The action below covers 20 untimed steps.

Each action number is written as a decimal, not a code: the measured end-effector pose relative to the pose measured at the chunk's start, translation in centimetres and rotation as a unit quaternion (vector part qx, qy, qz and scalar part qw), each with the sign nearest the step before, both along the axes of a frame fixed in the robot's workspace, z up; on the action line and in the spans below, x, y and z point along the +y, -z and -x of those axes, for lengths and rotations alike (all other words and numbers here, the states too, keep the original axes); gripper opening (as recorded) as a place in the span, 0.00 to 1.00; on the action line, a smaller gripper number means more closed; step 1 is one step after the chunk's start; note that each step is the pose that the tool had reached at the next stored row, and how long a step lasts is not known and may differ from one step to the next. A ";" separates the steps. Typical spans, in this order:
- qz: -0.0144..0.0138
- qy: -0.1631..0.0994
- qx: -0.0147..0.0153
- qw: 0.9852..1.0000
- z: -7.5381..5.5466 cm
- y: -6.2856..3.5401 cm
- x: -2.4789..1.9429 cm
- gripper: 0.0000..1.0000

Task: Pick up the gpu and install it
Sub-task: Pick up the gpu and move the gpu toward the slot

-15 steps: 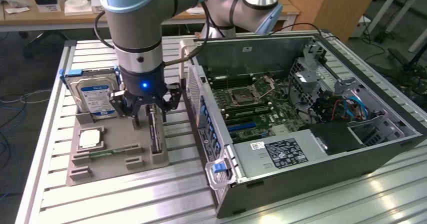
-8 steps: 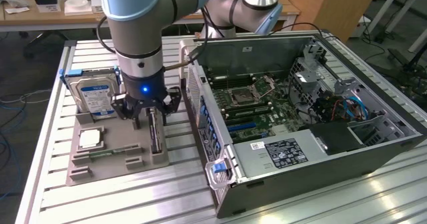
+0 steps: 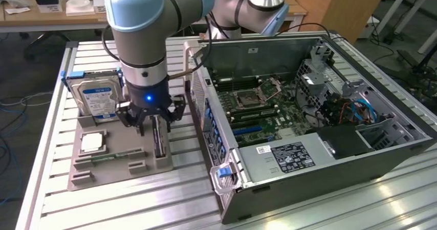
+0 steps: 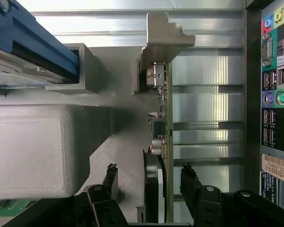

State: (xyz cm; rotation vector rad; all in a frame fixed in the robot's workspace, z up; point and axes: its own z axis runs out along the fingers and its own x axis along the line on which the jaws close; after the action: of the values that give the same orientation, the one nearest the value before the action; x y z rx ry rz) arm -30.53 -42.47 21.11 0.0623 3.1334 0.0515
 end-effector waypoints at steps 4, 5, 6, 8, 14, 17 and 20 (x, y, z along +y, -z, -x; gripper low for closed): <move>0.000 0.000 0.000 1.000 0.0 0.09 -0.03 0.65; 0.000 0.000 0.000 1.000 0.0 0.09 -0.03 0.65; 0.000 0.000 0.000 1.000 0.0 0.09 -0.03 0.65; 0.000 0.000 0.000 1.000 0.0 0.09 -0.02 0.65; 0.000 0.000 0.000 1.000 0.0 0.28 -0.47 0.65; 0.000 0.000 0.000 1.000 0.0 0.28 -0.47 0.65; 0.000 0.000 0.000 1.000 0.0 0.30 -0.48 0.64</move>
State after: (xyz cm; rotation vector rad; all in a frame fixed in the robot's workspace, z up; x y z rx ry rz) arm -30.53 -42.95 20.81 0.0635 3.1335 0.0512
